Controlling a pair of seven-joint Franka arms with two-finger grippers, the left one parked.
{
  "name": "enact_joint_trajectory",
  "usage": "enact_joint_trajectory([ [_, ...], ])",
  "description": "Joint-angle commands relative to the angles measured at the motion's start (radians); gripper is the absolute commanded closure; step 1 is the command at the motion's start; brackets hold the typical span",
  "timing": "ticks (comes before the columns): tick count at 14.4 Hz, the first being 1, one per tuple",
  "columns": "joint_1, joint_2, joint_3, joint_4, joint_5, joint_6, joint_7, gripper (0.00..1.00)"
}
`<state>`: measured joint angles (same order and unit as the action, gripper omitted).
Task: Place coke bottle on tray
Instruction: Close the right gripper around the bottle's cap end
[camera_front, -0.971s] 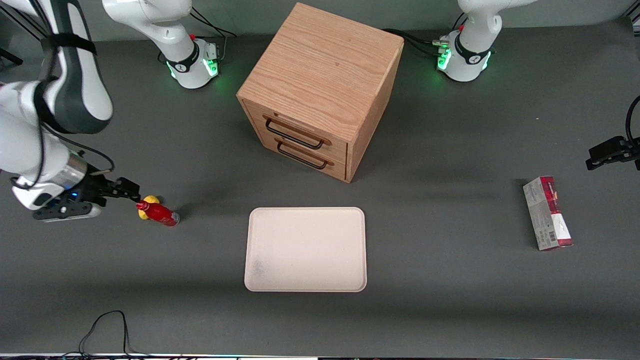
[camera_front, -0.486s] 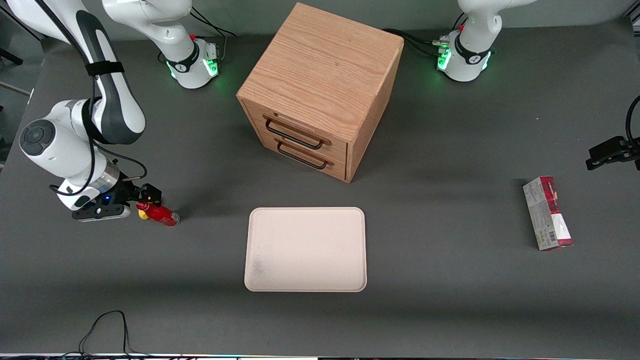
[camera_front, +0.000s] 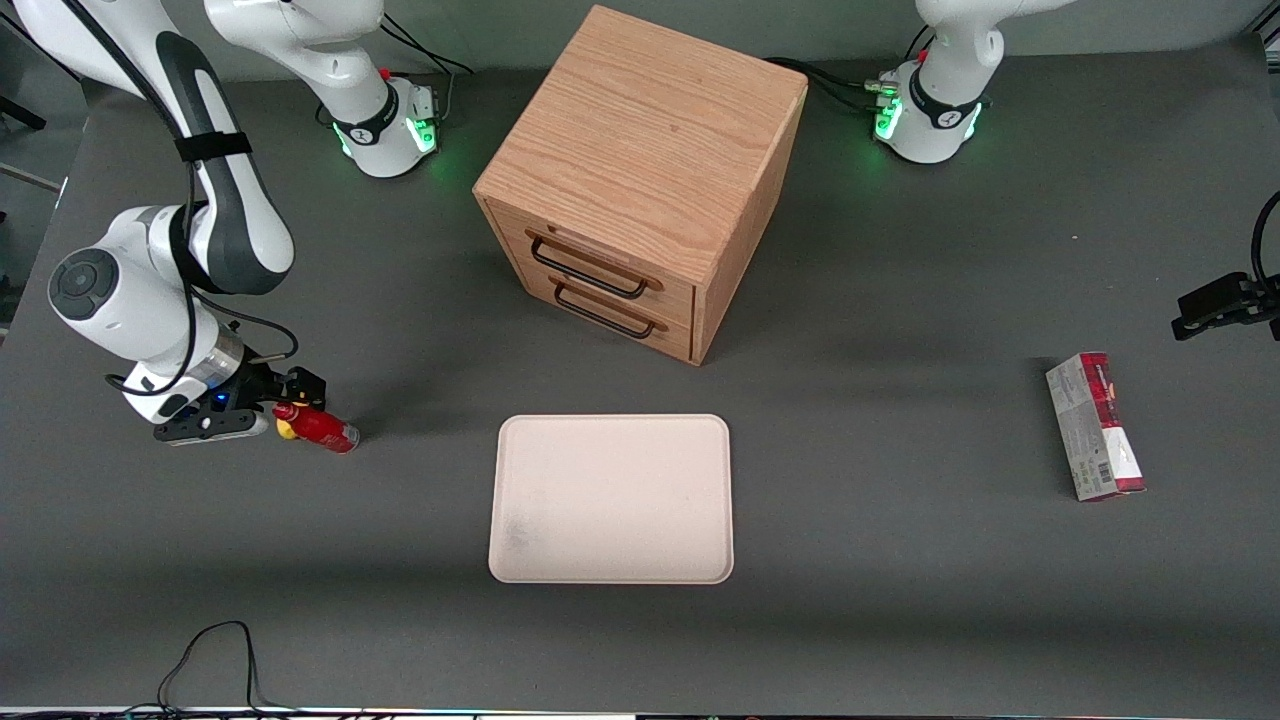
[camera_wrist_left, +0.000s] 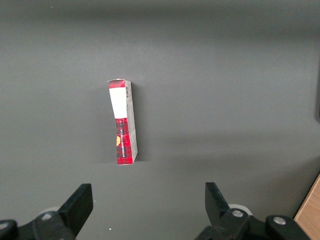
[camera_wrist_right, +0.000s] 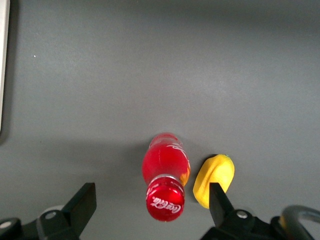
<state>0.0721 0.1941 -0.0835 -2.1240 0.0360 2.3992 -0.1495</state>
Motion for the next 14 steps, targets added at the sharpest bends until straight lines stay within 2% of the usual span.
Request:
enact_joint_trajectory([
  [1,-0.008,0.024,-0.004,0.001,0.018,0.028,-0.082,0.0],
  [7,-0.009,0.025,-0.004,0.002,0.016,0.025,-0.085,0.0],
  [8,-0.009,0.025,-0.004,0.006,0.016,0.023,-0.085,0.11],
  [10,-0.006,0.024,-0.004,0.007,0.016,0.02,-0.085,0.52],
  [14,-0.006,0.025,-0.002,0.024,0.01,0.008,-0.085,0.96],
])
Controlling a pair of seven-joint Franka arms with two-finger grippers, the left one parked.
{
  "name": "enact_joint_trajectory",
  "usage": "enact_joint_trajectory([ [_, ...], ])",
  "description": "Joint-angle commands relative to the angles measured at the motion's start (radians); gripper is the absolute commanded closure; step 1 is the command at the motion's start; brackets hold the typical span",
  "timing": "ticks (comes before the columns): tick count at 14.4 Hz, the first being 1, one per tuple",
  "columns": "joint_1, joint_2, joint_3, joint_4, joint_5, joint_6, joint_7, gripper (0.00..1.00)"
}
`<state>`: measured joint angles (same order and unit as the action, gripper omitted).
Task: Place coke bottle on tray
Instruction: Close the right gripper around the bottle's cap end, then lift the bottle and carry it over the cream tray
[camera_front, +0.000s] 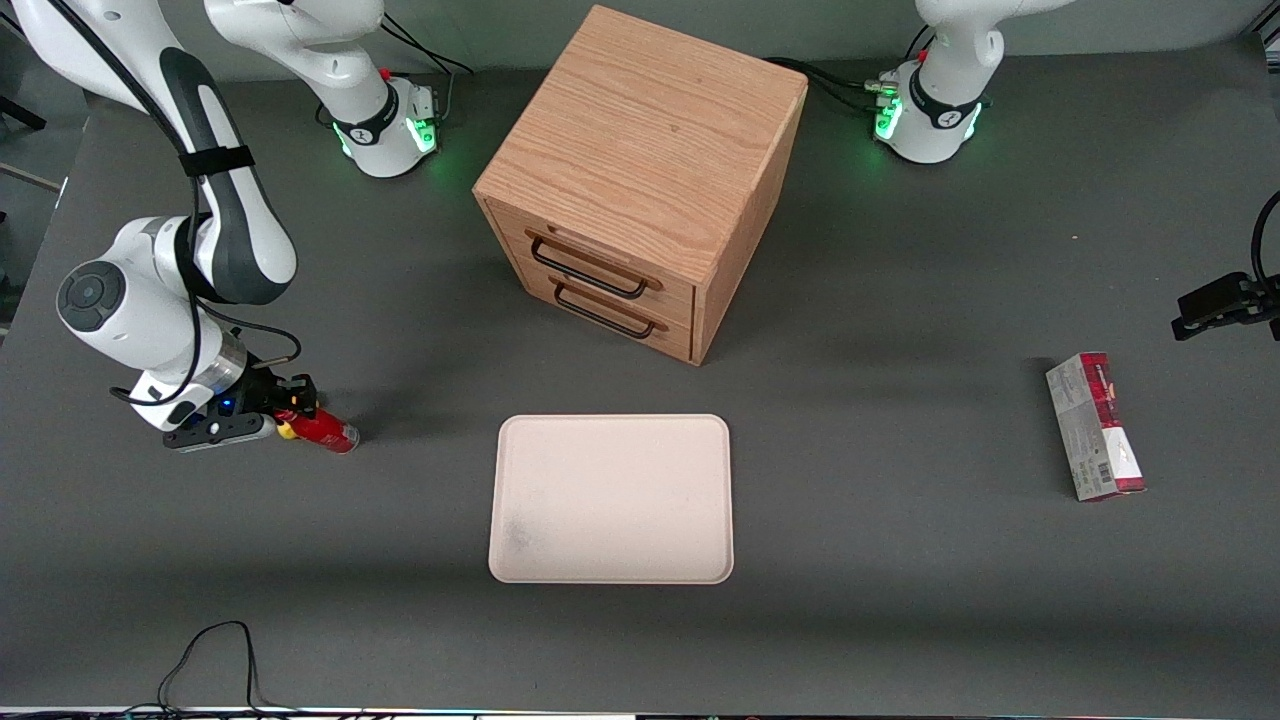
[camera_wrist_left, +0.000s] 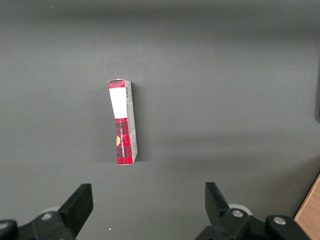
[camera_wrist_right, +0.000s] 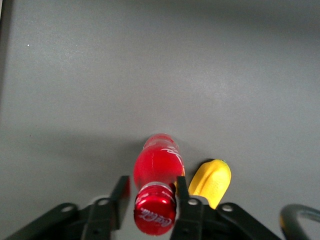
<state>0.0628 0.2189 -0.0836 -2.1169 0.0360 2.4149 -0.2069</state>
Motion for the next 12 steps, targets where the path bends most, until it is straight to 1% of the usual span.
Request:
enact_joint_trajectory([
  [1,0.003,0.0,-0.002,0.018,0.009,-0.01,-0.029,1.0],
  [4,0.003,-0.001,-0.002,0.063,0.01,-0.052,-0.026,1.0],
  [5,0.003,-0.001,-0.002,0.11,0.009,-0.115,-0.026,1.0],
  [9,0.0,0.002,-0.004,0.378,0.004,-0.454,-0.025,1.0],
  [12,-0.009,0.002,-0.005,0.565,-0.002,-0.664,-0.025,1.0],
])
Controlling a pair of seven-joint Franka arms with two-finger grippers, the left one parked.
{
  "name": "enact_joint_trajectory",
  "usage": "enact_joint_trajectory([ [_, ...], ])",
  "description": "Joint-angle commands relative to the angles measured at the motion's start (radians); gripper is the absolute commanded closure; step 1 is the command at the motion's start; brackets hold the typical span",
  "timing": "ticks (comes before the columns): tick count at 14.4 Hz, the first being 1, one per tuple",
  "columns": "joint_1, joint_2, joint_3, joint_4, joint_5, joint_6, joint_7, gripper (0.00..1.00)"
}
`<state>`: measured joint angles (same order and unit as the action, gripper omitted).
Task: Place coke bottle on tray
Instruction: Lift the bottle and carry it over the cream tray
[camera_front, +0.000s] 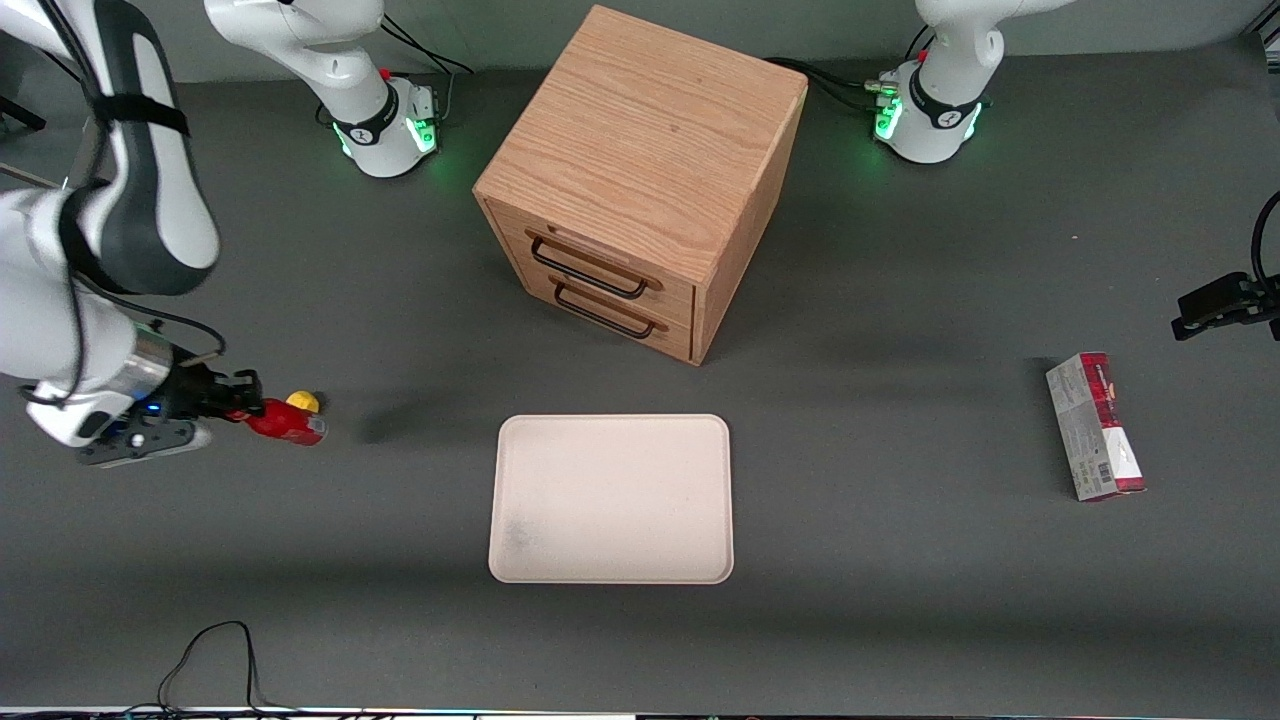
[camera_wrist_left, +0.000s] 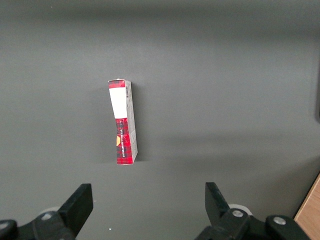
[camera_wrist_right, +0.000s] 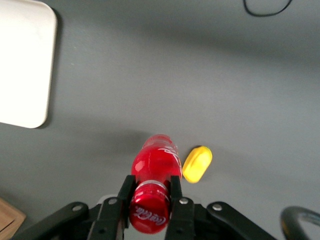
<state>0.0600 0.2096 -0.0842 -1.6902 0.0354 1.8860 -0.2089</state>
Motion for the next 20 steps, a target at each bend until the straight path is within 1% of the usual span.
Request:
enact_joint_trajectory([
  [1,-0.008,0.011,-0.005,0.205,-0.006,-0.21,-0.023,1.0],
  [3,-0.025,0.01,-0.006,0.337,-0.006,-0.36,-0.021,1.0],
  [5,-0.026,0.011,-0.008,0.433,-0.008,-0.454,-0.021,1.0],
  [8,-0.02,0.043,-0.002,0.499,-0.009,-0.479,-0.017,1.0],
  [10,-0.003,0.144,0.015,0.637,-0.011,-0.487,-0.014,1.0],
  [11,0.015,0.201,0.024,0.711,-0.012,-0.499,-0.009,1.0],
  [13,0.065,0.273,0.024,0.786,-0.011,-0.495,0.023,1.0],
  [17,0.199,0.35,0.029,0.856,-0.012,-0.466,0.233,1.0],
  [20,0.28,0.358,0.029,0.859,-0.015,-0.435,0.313,1.0],
])
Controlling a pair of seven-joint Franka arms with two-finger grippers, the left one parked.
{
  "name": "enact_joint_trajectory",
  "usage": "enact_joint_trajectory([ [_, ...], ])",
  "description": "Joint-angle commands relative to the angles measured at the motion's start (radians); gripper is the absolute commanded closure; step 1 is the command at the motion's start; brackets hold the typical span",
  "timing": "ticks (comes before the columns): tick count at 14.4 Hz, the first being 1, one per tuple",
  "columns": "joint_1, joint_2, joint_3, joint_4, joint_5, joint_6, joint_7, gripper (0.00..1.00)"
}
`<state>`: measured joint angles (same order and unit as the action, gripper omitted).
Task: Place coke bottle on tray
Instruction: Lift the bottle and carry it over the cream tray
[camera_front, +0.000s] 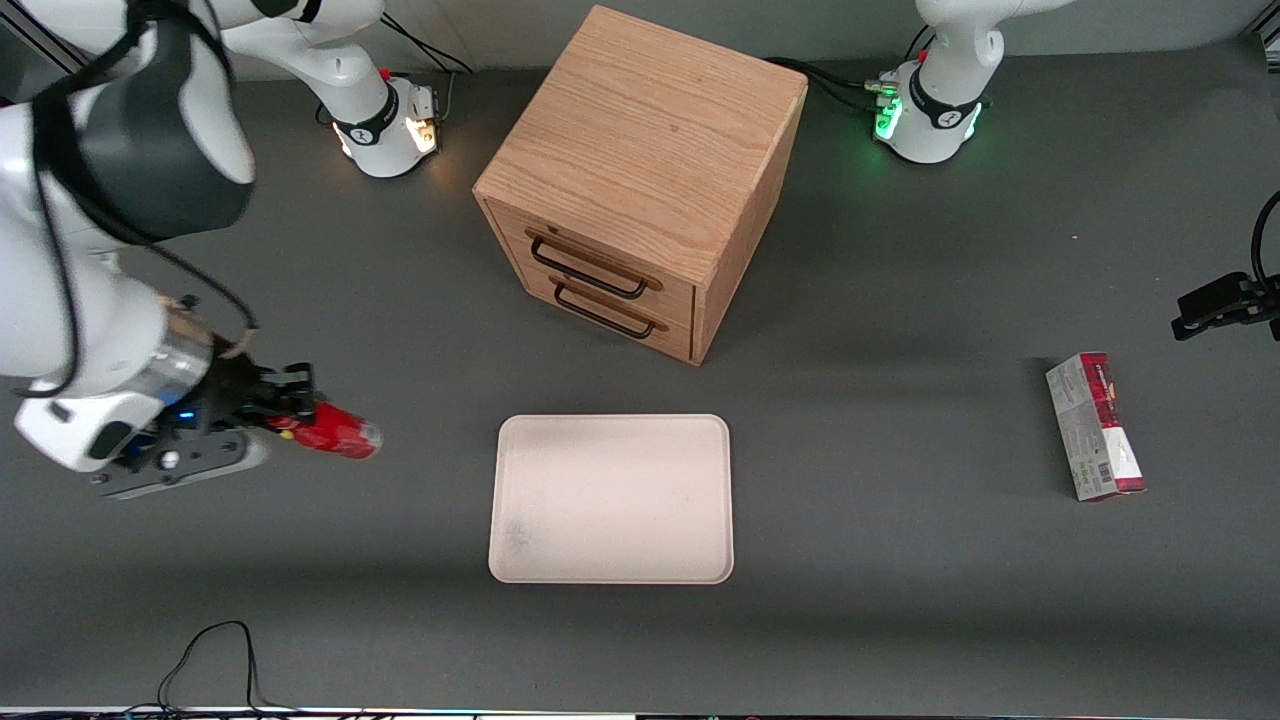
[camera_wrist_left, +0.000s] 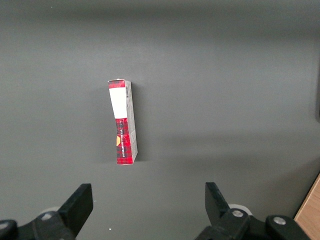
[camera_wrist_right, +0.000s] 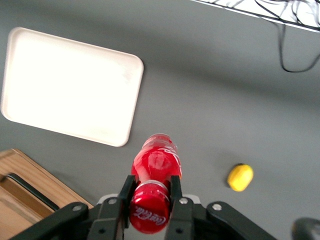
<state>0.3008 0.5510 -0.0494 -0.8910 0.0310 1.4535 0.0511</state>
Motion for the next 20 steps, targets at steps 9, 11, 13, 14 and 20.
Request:
enact_joint_trajectory([
  [9,0.109,0.144,0.029,0.061,-0.04,0.149,0.087,1.0],
  [11,0.109,0.179,0.034,0.06,-0.04,0.203,0.085,1.0],
  [13,0.109,0.223,0.036,0.06,-0.04,0.246,0.082,1.0],
  [14,0.109,0.245,0.039,0.06,-0.04,0.269,0.082,1.0],
  [20,0.107,0.369,0.04,0.049,-0.039,0.392,0.079,1.0],
])
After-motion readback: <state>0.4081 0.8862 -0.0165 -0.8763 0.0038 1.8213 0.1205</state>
